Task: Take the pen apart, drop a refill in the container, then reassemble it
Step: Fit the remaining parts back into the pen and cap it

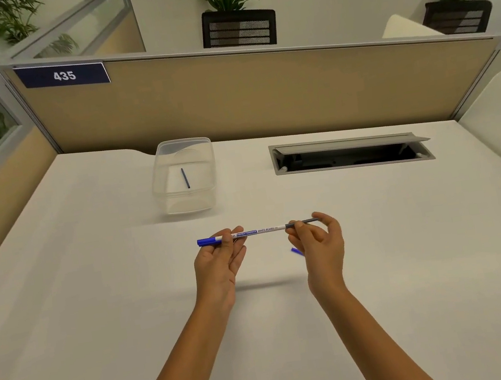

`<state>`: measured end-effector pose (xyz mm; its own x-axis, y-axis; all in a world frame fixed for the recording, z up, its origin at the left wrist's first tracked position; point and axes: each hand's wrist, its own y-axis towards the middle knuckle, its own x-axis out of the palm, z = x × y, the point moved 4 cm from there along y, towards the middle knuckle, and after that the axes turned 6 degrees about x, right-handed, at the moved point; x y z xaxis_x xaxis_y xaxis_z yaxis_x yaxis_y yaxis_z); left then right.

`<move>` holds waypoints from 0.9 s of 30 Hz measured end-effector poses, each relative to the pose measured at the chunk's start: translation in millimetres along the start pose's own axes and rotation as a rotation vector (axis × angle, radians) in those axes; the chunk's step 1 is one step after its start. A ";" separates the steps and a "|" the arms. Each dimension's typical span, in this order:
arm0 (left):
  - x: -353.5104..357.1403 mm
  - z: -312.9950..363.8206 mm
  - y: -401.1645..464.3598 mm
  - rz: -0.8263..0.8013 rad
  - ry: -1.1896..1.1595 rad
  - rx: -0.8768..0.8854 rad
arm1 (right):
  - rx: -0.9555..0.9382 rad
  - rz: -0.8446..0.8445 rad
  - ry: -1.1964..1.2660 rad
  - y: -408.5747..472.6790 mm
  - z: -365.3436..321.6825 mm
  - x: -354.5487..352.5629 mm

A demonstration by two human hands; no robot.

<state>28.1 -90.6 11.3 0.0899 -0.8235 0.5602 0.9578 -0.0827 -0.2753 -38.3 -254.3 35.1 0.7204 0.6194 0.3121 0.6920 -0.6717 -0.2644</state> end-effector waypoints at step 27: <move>-60.7 -36.5 39.5 0.033 0.090 -0.094 | -0.104 -0.178 -1.128 71.6 46.9 -51.9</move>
<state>50.5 -64.3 -62.0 0.0922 -0.8734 0.4782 0.9243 -0.1035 -0.3673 -24.0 -315.5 -42.8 0.2799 0.6853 -0.6723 0.8191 -0.5357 -0.2050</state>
